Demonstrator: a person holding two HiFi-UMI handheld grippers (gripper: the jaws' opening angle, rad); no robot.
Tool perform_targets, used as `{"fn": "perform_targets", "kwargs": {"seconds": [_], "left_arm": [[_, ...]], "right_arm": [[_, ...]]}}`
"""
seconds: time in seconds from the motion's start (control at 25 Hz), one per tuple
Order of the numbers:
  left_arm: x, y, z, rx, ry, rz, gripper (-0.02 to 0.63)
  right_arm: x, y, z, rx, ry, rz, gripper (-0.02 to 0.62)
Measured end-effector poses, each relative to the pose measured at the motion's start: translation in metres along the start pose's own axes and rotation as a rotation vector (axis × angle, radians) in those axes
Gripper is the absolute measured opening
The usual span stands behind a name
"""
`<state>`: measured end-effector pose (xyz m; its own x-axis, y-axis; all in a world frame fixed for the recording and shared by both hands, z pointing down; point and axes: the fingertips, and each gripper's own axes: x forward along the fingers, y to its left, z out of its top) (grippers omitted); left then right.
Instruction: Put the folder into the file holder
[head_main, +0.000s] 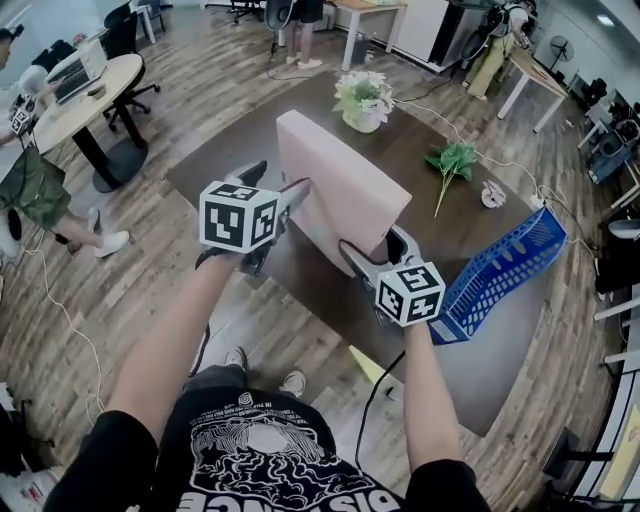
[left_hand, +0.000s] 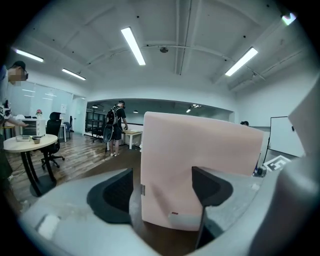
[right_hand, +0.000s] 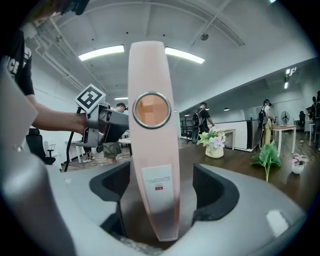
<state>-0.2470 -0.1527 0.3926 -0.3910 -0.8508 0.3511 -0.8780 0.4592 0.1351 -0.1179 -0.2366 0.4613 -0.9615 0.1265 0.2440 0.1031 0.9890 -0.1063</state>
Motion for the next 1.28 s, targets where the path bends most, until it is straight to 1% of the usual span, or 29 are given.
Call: {"fn": "perform_targets", "kwargs": {"seconds": [0.32,0.56,0.68,0.76,0.84,0.92,1.0,1.12,1.28], "left_arm": [[-0.001,-0.001,-0.006,0.009,0.010,0.042,0.371],[0.002,-0.001,-0.012,0.015,0.022,0.056,0.371],[0.002,-0.002,-0.011,0.027,0.023,0.059,0.371],[0.002,-0.001,-0.011,0.033,0.028,0.062,0.371],[0.003,0.000,-0.012,0.042,0.034,0.066,0.371],[0.004,0.002,-0.013,0.047,0.038,0.068,0.371],[0.004,0.003,-0.014,0.049,0.039,0.069,0.371],[0.004,0.006,-0.014,0.052,0.037,0.070,0.371],[0.002,0.008,-0.011,0.051,0.028,0.070,0.371]], "right_arm": [[0.021,0.007,-0.010,-0.015,-0.004,0.071,0.399],[0.032,0.007,-0.013,-0.010,-0.015,0.102,0.399],[0.036,0.005,-0.013,-0.015,-0.021,0.101,0.397],[0.037,0.004,-0.013,-0.022,-0.026,0.094,0.363],[0.040,0.003,-0.013,-0.029,-0.026,0.090,0.311],[0.042,0.002,-0.013,-0.034,-0.025,0.092,0.279],[0.044,0.001,-0.013,-0.046,-0.028,0.091,0.270],[0.047,0.002,-0.013,-0.076,-0.033,0.089,0.221],[0.047,0.003,-0.013,-0.092,-0.034,0.089,0.179]]}}
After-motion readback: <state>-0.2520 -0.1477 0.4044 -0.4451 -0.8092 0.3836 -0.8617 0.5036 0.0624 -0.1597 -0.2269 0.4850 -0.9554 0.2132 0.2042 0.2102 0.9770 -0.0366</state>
